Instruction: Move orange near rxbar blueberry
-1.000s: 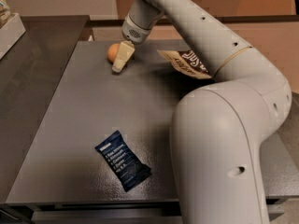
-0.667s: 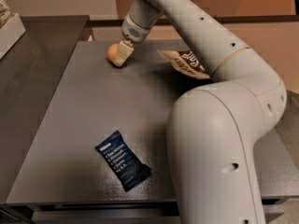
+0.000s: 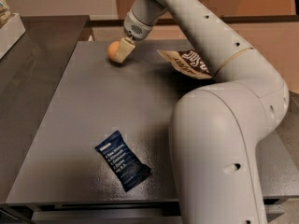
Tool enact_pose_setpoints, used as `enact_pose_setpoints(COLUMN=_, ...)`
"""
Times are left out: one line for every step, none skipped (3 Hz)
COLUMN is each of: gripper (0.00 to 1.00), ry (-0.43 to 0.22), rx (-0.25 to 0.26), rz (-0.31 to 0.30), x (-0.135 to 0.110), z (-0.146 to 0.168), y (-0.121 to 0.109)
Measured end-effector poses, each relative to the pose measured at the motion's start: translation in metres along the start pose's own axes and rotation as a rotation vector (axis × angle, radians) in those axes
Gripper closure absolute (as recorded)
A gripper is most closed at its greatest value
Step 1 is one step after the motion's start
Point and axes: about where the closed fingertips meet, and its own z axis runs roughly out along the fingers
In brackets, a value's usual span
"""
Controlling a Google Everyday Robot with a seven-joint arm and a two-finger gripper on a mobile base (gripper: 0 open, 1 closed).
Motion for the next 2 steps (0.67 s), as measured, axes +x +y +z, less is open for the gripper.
enact_pose_setpoints(gripper=1.00, ry=-0.019, rx=-0.024, rz=-0.003, x=0.007, z=-0.026, y=0.020)
enact_pose_setpoints(gripper=1.00, ry=-0.027, rx=-0.051, rz=-0.011, x=0.023, z=-0.059, y=0.054)
